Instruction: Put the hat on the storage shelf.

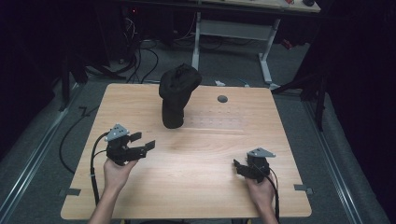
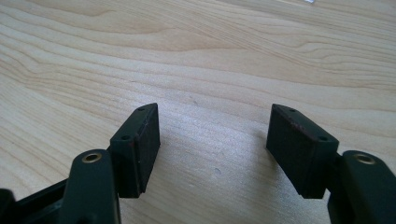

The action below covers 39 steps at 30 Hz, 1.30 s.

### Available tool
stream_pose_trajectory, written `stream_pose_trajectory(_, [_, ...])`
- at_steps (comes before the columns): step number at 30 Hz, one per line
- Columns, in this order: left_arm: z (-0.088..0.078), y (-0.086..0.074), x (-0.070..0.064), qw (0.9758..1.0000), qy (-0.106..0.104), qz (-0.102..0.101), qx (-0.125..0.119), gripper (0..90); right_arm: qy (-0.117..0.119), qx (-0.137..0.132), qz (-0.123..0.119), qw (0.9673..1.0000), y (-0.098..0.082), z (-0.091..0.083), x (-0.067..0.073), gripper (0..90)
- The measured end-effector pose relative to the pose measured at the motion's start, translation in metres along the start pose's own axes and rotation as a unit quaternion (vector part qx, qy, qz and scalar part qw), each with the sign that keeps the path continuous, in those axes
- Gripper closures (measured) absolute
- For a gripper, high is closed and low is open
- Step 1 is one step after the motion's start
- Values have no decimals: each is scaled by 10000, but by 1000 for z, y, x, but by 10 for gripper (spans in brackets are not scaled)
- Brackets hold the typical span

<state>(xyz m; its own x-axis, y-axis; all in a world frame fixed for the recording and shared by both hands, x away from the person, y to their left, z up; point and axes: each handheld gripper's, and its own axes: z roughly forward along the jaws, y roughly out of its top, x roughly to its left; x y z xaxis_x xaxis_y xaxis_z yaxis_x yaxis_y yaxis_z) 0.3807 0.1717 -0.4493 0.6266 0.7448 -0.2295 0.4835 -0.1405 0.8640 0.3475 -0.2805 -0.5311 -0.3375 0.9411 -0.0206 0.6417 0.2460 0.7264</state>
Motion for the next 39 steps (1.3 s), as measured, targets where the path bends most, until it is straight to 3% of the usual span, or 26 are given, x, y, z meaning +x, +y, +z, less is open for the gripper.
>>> stream_pose_trajectory(21, [10, -31, -5, 9994, 59, -24, 331, 281, -1, -1, 1, 10000, 0, 0, 0, 348])
stream_pose_trajectory(39, [20, -49, -6, 9975, 326, 50, 619, 280, -2, 0, 1, 10000, 0, 0, 0, 348])
